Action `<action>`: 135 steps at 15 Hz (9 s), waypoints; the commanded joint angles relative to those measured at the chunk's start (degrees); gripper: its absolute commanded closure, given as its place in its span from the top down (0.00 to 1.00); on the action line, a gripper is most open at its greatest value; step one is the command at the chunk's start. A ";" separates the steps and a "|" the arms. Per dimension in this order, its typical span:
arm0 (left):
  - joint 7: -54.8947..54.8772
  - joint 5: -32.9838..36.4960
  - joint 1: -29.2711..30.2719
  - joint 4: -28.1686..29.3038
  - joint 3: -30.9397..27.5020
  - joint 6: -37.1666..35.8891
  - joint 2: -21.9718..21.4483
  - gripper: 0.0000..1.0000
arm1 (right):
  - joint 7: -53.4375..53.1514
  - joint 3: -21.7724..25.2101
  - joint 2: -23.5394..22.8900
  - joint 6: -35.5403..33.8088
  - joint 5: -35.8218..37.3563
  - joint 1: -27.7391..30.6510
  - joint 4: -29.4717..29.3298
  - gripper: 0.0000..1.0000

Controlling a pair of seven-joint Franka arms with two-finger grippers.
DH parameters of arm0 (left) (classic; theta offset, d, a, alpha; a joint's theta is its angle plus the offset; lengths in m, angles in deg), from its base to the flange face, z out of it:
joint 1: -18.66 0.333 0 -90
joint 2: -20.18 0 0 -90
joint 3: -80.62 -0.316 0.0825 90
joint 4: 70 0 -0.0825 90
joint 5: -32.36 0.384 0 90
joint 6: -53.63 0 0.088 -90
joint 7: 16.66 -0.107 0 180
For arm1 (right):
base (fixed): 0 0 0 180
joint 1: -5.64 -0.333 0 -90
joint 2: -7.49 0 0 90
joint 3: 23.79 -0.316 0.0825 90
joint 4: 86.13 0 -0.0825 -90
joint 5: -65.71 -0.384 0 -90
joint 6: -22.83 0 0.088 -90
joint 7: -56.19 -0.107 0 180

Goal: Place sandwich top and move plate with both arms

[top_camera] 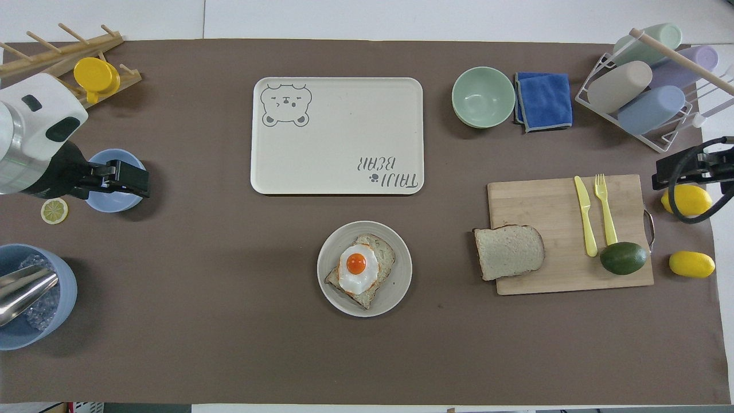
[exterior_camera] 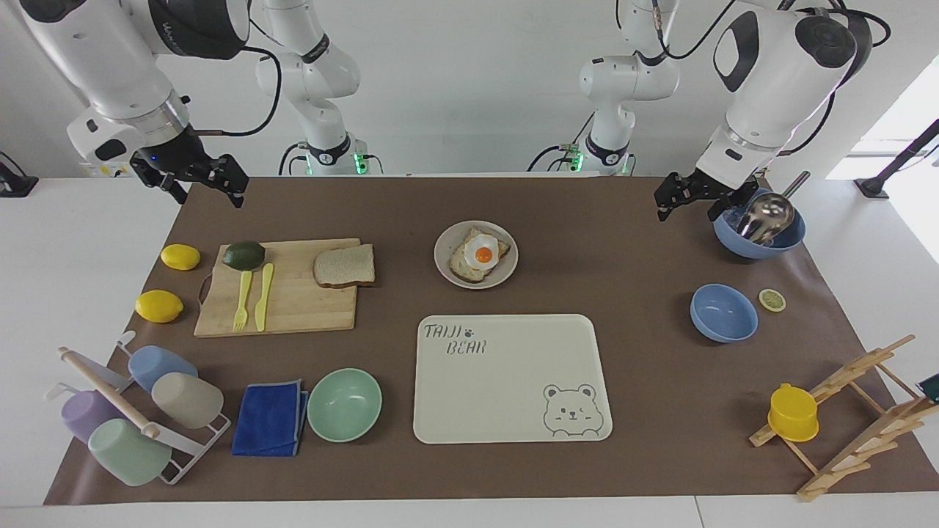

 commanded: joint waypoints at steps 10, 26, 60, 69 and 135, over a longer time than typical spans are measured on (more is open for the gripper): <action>-0.17 -0.79 0.47 1.14 0.00 0.46 -1.31 1.00 | 2.85 -1.12 0.74 0.01 -1.27 -3.60 0.67 1.00; -0.17 -0.79 0.47 1.14 0.00 0.46 -1.31 1.00 | -30.71 -1.21 -11.99 19.08 19.71 -35.76 20.97 1.00; -0.17 -0.79 0.47 1.14 0.00 0.46 -1.31 1.00 | -38.37 -1.21 -9.89 23.12 26.77 -33.58 35.48 0.54; -0.17 -0.79 0.47 1.14 0.00 0.46 -1.31 1.00 | -39.08 -1.39 -10.07 21.20 26.85 -36.12 33.55 0.00; 18.01 -4.73 -19.20 34.61 0.61 27.14 -8.88 1.00 | 2.21 -1.40 0.66 0.54 -0.13 0.61 2.87 1.00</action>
